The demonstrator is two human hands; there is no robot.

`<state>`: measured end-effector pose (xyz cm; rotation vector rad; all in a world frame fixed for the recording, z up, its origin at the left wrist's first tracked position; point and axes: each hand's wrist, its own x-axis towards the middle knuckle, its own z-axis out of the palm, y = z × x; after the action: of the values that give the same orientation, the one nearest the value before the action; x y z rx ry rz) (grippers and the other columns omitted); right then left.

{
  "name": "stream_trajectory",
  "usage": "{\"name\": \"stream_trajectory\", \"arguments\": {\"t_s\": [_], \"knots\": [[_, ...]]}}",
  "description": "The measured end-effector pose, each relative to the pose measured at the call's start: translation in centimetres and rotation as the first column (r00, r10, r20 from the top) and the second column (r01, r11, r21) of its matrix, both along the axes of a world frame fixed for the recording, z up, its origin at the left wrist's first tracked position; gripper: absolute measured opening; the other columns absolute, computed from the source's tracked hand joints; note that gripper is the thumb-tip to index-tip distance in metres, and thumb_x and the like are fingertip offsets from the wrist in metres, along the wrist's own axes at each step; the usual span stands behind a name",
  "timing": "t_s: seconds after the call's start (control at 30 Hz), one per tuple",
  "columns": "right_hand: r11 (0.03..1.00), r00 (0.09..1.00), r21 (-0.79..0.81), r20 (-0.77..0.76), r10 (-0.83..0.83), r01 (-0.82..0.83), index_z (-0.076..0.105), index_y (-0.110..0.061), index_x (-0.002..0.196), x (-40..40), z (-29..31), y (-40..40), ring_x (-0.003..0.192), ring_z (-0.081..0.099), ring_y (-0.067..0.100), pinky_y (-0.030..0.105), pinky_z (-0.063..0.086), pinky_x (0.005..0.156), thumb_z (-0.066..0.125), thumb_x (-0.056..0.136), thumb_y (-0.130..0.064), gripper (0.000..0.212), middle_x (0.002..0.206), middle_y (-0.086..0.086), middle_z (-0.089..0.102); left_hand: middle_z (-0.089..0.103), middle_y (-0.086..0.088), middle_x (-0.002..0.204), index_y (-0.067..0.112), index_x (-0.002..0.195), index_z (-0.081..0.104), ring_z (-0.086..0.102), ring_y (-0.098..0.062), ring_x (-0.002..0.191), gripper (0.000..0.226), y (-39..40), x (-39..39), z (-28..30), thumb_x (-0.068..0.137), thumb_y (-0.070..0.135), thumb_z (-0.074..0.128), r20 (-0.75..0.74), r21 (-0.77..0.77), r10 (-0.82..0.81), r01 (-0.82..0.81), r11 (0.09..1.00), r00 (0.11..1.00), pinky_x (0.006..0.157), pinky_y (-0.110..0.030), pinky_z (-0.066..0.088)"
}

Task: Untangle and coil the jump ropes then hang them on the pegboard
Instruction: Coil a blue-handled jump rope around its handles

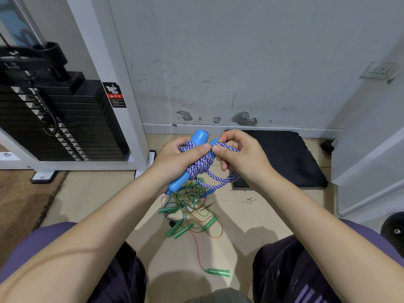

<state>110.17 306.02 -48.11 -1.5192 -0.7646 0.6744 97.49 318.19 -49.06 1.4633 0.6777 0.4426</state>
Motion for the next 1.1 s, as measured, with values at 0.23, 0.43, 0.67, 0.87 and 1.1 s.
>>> {"name": "stream_trajectory", "arguments": {"t_s": [0.23, 0.43, 0.67, 0.87, 1.1], "knots": [[1.000, 0.999, -0.012, -0.039, -0.004, 0.004, 0.055, -0.010, 0.091, -0.2, 0.1, -0.1, 0.042, 0.045, 0.015, 0.021, 0.035, 0.045, 0.069, 0.084, 0.004, 0.021, 0.060, 0.007, 0.053, 0.075, -0.012, 0.089, 0.016, 0.104, 0.069, 0.069, -0.020, 0.069, 0.048, 0.0, 0.0, -0.2, 0.067, 0.045, 0.077, -0.009, 0.037, -0.006, 0.007, 0.999, 1.000, 0.056, -0.028, 0.050], [0.994, 0.937, 0.022, 0.331, -0.112, 0.110, 0.056, -0.016, 0.085, -0.1, 0.0, -0.1, 0.044, 0.047, 0.019, 0.029, 0.039, 0.048, 0.073, 0.086, -0.015, 0.018, 0.061, 0.007, 0.060, 0.070, -0.015, 0.083, 0.005, 0.106, 0.066, 0.065, -0.023, 0.065, 0.054, -0.1, 0.1, 0.1, 0.070, 0.042, 0.082, 0.027, -0.058, -0.037, 0.038, 0.998, 0.999, 0.051, -0.026, 0.049], [0.991, 0.747, 0.031, 0.655, -0.118, 0.129, 0.058, -0.013, 0.090, -0.1, -0.3, -0.2, 0.055, 0.041, 0.015, 0.025, 0.037, 0.055, 0.073, 0.086, -0.024, 0.019, 0.060, 0.002, 0.051, 0.068, -0.013, 0.078, 0.006, 0.104, 0.066, 0.063, -0.022, 0.057, 0.045, -0.1, -0.1, 0.4, 0.075, 0.040, 0.074, 0.019, -0.126, -0.086, 0.088, 0.988, 0.996, 0.048, -0.027, 0.047], [0.991, 0.720, -0.076, 0.694, -0.028, 0.112, 0.054, -0.020, 0.091, 0.3, -0.8, -0.2, 0.055, 0.054, 0.026, 0.041, 0.048, 0.056, 0.068, 0.088, -0.020, 0.014, 0.062, 0.007, 0.059, 0.074, -0.012, 0.082, 0.011, 0.102, 0.068, 0.068, -0.023, 0.065, 0.044, 0.3, -0.2, 0.1, 0.072, 0.042, 0.080, -0.033, -0.070, -0.045, 0.043, 0.997, 0.998, 0.052, -0.026, 0.050], [0.999, 0.966, -0.041, 0.258, -0.004, 0.015, 0.069, -0.019, 0.079, 1.0, 0.2, -0.2, 0.058, 0.063, 0.022, 0.038, 0.050, 0.062, 0.072, 0.088, -0.013, 0.011, 0.068, 0.014, 0.068, 0.075, -0.015, 0.093, 0.015, 0.104, 0.069, 0.073, -0.035, 0.086, 0.045, 0.5, -0.3, 0.0, 0.069, 0.042, 0.081, -0.060, 0.058, -0.024, 0.028, 0.998, 0.998, 0.077, -0.048, 0.058]]}}
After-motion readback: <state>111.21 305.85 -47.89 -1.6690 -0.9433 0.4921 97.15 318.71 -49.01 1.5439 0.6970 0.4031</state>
